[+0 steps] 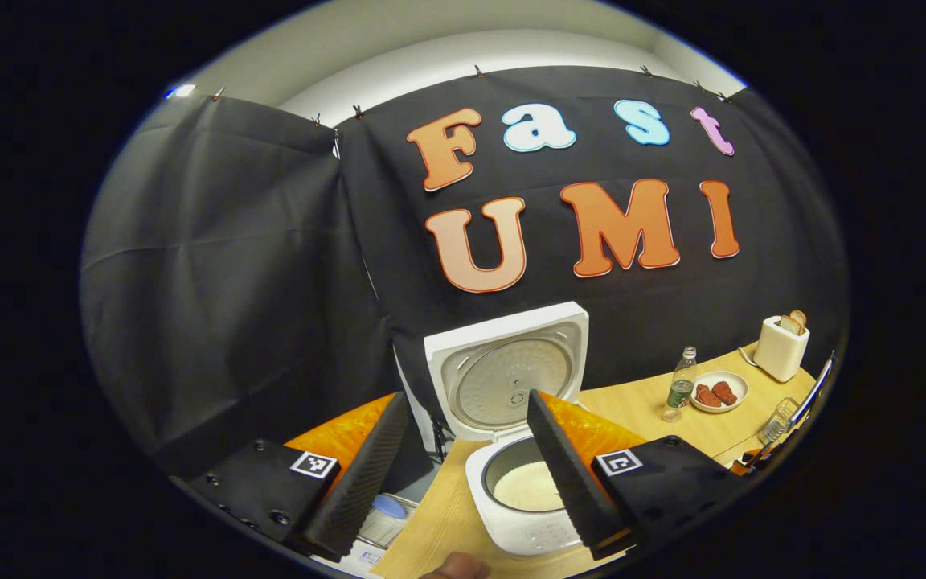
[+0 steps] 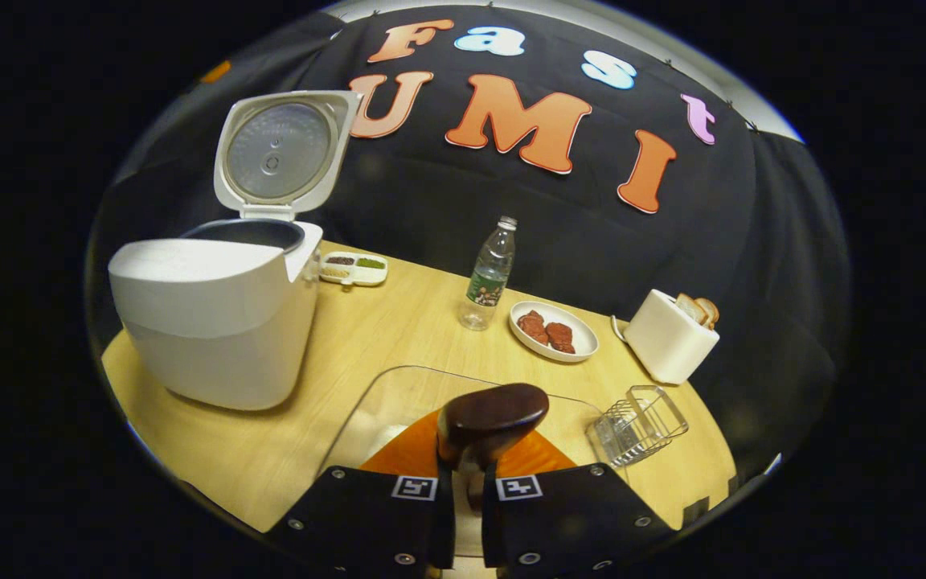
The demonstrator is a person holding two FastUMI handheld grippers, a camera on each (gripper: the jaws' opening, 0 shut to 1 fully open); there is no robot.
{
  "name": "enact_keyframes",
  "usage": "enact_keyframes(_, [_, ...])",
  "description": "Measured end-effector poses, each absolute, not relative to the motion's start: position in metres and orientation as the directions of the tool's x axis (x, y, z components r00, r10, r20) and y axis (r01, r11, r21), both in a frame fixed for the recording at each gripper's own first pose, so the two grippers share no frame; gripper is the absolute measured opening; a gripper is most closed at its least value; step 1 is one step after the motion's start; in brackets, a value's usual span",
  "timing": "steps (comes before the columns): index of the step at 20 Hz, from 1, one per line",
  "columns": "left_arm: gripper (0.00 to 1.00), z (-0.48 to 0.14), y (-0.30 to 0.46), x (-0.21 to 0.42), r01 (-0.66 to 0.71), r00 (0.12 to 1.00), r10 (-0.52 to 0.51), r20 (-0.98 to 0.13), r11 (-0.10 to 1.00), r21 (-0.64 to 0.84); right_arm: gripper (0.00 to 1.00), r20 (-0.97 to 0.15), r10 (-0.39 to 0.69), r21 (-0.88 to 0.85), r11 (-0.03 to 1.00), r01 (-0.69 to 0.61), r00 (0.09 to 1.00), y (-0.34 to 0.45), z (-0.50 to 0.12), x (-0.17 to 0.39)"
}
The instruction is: Close the left gripper, press the button to open the rice cooker; take a wooden spoon from the chopstick holder with the right hand, scoop a spoonful of rice and pour it into the rice cooker, then put the wooden spoon back into the chopstick holder.
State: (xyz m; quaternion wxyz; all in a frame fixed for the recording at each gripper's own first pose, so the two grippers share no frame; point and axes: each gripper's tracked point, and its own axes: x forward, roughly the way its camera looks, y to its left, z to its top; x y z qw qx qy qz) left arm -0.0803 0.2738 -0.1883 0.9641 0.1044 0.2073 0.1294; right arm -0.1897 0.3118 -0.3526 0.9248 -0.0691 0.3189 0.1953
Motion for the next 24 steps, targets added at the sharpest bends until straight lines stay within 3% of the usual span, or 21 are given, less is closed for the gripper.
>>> enact_keyframes(4, [1.0,-0.191,0.287,-0.088,-0.228,0.874,0.307,-0.376,0.944,0.239,0.12,-0.667,0.399,0.24,0.915,-0.325,0.629,0.333,-0.349,-0.2])
enact_keyframes(10, [1.0,-0.195,0.3,-0.104,-0.251,0.86,0.337,-0.384,0.933,0.257,0.16,-0.713,0.4,0.396,0.907,-0.141,0.576,0.316,-0.36,-0.183])
enact_keyframes(11, [1.0,-0.196,0.301,-0.104,-0.256,0.857,0.343,-0.385,0.931,0.258,0.13,-0.716,0.4,0.401,0.907,-0.133,0.573,0.313,-0.361,-0.183])
enact_keyframes(16, [1.0,-0.192,0.298,-0.104,-0.273,0.858,0.354,-0.373,0.928,0.253,0.13,-0.692,0.355,0.297,0.934,-0.2,0.628,0.296,-0.35,-0.169])
enact_keyframes(22, [0.99,-0.19,0.292,-0.092,-0.277,0.866,0.348,-0.359,0.932,0.233,0.12,-0.605,0.287,0.027,0.94,-0.341,0.743,0.273,-0.317,-0.144])
enact_keyframes(24, [0.99,-0.189,0.295,-0.09,-0.285,0.868,0.352,-0.351,0.931,0.229,0.17,-0.599,0.286,0.016,0.938,-0.346,0.748,0.275,-0.309,-0.141])
